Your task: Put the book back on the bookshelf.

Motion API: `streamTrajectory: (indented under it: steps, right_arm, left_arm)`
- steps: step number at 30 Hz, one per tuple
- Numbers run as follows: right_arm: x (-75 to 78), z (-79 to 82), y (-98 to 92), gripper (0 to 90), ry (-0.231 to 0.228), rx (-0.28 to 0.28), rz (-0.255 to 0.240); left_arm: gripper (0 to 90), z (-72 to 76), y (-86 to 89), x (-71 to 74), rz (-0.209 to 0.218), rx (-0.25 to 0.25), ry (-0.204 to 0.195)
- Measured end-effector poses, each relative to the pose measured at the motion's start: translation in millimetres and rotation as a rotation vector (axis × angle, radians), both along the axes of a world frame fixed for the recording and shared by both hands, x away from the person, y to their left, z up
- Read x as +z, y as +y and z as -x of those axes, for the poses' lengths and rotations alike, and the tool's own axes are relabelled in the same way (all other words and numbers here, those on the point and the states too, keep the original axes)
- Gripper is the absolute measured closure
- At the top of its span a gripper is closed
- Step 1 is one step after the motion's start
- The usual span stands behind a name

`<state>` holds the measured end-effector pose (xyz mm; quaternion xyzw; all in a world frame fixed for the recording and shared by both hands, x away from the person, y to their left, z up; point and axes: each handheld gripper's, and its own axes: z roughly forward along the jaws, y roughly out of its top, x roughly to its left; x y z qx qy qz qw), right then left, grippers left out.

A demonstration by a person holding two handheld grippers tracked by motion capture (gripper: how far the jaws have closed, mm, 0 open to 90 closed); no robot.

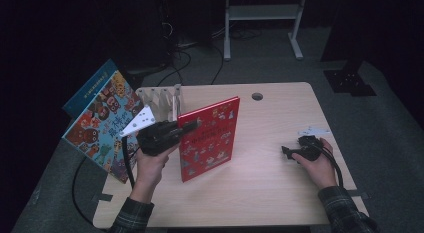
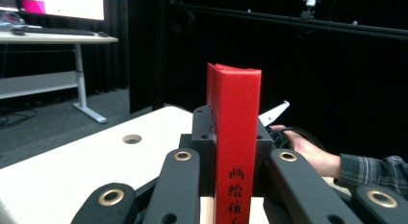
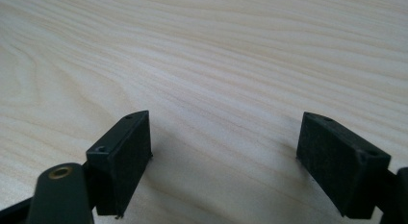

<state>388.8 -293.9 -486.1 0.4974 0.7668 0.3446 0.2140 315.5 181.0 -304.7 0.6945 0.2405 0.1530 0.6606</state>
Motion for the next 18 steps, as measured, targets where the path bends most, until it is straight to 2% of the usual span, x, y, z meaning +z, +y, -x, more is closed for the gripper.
streamTrajectory:
  steps: [5, 10, 11, 12, 13, 14, 15, 18]
  right_arm:
    - [-0.1, -0.1, -0.1, 18.3, -0.001, 0.001, 0.0]
    - [-0.1, -0.1, -0.1, 18.3, -0.001, 0.001, 0.0]
    - [-0.1, -0.1, -0.1, 18.3, -0.001, 0.001, 0.0]
    - [-0.1, -0.1, -0.1, 18.3, -0.001, 0.001, 0.001]
    - [-0.1, -0.1, -0.1, 18.3, -0.001, 0.001, 0.001]
    - [-0.1, -0.1, -0.1, 18.3, -0.001, 0.001, 0.0]
    - [-0.1, -0.1, -0.1, 18.3, -0.001, 0.001, 0.0]
    - [-0.1, -0.1, -0.1, 18.3, -0.001, 0.001, 0.0]
  left_arm:
    - [79.6, 4.3, 11.8, 5.8, 0.003, 0.027, -0.006]
    - [79.6, 12.5, 34.2, 13.1, 0.029, 0.065, -0.008]
    - [79.6, 12.5, 34.2, 13.1, 0.029, 0.065, -0.008]
    - [79.6, 15.7, 43.0, 15.5, 0.026, 0.085, -0.013]
    - [79.6, 15.7, 43.0, 15.5, 0.026, 0.085, -0.013]
    - [79.7, 18.8, 51.6, 17.0, 0.03, 0.107, -0.02]
    - [79.6, 18.8, 51.6, 17.0, 0.03, 0.107, -0.02]
    - [79.6, 23.9, 67.6, 19.0, 0.04, 0.146, -0.021]
